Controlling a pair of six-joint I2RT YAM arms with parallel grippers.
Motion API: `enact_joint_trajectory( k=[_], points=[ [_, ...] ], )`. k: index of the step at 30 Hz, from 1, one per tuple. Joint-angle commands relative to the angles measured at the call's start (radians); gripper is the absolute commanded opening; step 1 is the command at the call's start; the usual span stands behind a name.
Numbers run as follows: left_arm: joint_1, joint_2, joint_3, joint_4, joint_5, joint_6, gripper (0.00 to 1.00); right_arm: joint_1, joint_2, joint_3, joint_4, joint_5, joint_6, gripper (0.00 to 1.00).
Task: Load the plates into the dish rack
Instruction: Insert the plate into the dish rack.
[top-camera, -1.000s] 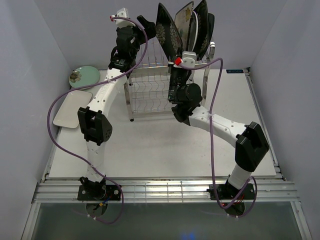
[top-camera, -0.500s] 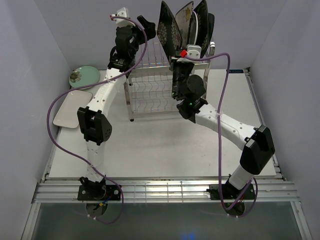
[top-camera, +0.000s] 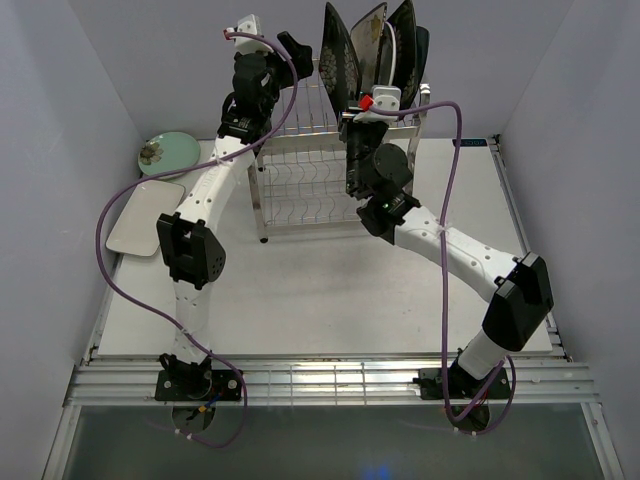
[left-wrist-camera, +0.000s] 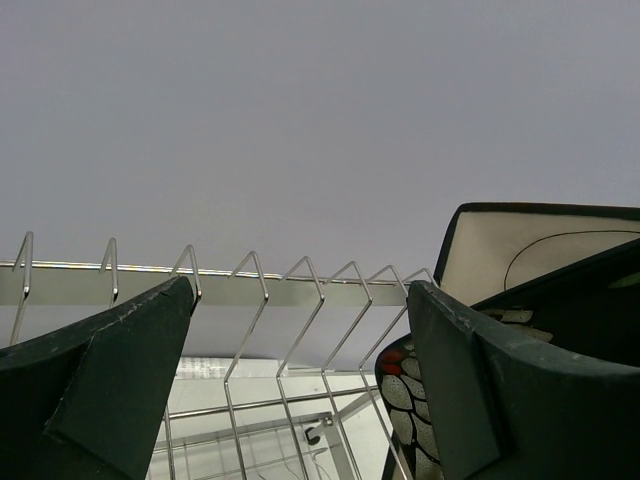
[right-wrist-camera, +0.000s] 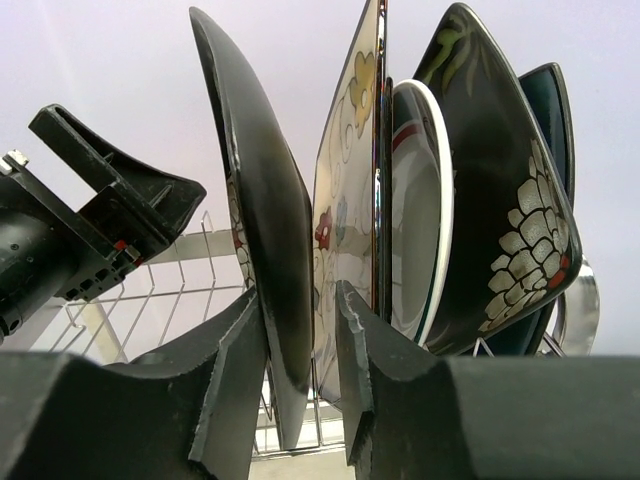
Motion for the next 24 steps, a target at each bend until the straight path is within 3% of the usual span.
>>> enact_joint_trajectory(
  k=[1, 8, 24],
  points=[
    [-0.014, 0.017, 0.032, 0.011, 0.049, 0.005, 0.98, -0.018, -0.048, 0.045, -0.016, 0.031, 0.017, 0.38],
    [-0.027, 0.036, 0.033, 0.045, 0.097, 0.008, 0.98, -0.021, -0.038, 0.068, -0.032, 0.024, 0.023, 0.45],
    [-0.044, 0.027, 0.017, 0.06, 0.086, 0.031, 0.98, -0.041, -0.025, 0.133, -0.125, -0.016, 0.069, 0.45]
  ],
)
